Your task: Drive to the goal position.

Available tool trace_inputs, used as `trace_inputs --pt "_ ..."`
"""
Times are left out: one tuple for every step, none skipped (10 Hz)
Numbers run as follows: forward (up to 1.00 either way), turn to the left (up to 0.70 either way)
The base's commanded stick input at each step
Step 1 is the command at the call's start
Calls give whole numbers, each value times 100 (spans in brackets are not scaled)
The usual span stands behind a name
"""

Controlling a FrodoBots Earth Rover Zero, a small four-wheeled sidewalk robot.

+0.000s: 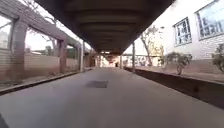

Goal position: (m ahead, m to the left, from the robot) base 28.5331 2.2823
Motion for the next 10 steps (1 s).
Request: trace_inputs --pt "70 0" --pt "70 0" --pt "70 0" --pt "70 0" --pt "70 0" --pt "70 0" --pt "70 0" --pt "70 0" --pt "70 0" --pt "70 0"
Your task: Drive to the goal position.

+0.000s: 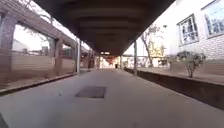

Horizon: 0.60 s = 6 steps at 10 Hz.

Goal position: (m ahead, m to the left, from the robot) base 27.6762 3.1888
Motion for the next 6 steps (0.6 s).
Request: trace_inputs --pt "70 0" --pt "70 0" --pt "70 0" --pt "70 0" --pt "70 0" --pt "70 0"
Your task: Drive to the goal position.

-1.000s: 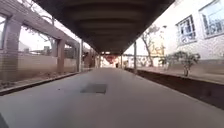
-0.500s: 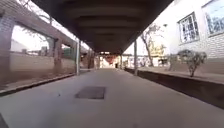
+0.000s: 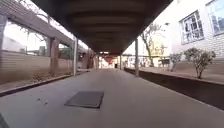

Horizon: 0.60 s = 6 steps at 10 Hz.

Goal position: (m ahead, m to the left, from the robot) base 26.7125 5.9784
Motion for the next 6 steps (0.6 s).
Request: trace_inputs --pt "70 0" --pt "70 0" --pt "70 0" --pt "70 0" --pt "70 0" --pt "70 0"
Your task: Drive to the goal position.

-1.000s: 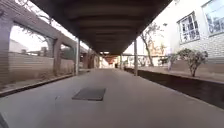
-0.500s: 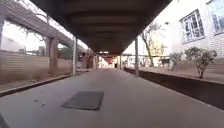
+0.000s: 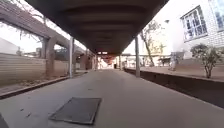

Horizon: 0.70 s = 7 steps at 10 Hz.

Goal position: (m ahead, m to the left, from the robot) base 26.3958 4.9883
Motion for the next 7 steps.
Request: trace_inputs --pt "70 0" --pt "70 0" --pt "70 0" --pt "70 0" --pt "70 0" --pt "70 0" --pt "70 0"
